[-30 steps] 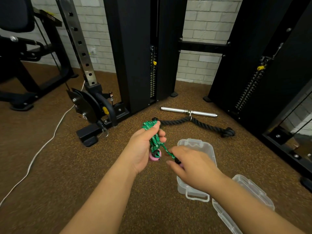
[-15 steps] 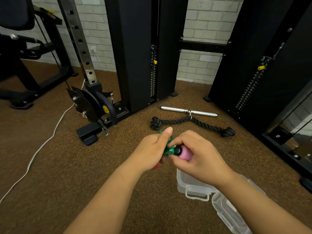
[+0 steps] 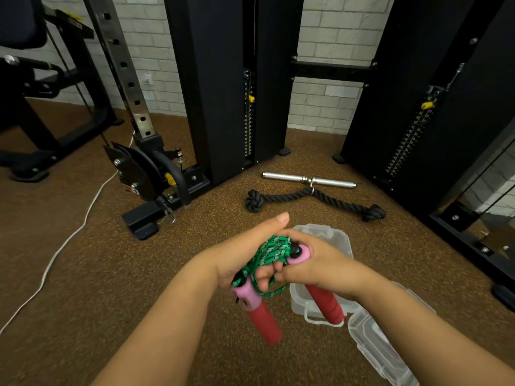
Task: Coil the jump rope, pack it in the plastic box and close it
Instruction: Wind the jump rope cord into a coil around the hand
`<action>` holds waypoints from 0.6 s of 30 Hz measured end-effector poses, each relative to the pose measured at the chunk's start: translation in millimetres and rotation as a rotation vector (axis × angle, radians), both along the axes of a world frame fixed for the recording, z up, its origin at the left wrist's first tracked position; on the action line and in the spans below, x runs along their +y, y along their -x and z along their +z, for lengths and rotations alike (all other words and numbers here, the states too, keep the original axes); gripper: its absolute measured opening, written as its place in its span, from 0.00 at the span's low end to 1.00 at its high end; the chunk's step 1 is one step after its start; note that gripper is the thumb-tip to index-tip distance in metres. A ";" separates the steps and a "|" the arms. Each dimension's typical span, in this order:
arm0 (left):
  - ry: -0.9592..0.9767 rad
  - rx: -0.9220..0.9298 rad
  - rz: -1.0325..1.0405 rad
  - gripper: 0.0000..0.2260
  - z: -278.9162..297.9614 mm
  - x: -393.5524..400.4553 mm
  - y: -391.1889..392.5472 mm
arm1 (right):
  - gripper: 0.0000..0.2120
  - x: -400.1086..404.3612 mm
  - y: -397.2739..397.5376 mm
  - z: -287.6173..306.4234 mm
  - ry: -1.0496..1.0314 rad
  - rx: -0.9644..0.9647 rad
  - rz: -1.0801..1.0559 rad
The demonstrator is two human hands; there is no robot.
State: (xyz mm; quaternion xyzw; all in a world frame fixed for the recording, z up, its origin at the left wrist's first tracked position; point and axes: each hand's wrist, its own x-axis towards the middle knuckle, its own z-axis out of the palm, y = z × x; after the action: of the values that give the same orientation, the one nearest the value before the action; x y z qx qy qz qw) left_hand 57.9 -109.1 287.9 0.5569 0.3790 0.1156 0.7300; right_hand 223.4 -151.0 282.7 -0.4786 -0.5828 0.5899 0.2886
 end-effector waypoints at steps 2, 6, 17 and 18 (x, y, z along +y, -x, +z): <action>0.038 -0.099 -0.058 0.16 -1.7 1.3 5.0 | 0.19 -0.1 -1.9 0.9 0.004 -0.030 -0.020; 0.020 -0.087 -0.158 0.07 -4.5 2.5 12.2 | 0.09 -2.3 -3.4 -0.6 -0.056 -0.102 -0.066; -0.158 0.013 0.150 0.13 -18.0 8.7 1.3 | 0.09 3.3 -8.4 -16.1 -0.172 -0.324 -0.288; -0.187 0.023 0.197 0.11 -18.6 8.1 -2.1 | 0.09 4.5 -8.8 -17.5 -0.145 -0.294 -0.313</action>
State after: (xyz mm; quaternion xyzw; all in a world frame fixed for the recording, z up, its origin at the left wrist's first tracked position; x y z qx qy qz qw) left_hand 60.0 -101.1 269.3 0.5839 0.4278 0.2150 0.6556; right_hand 232.1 -146.5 265.2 -0.6220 -0.5780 0.4186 0.3223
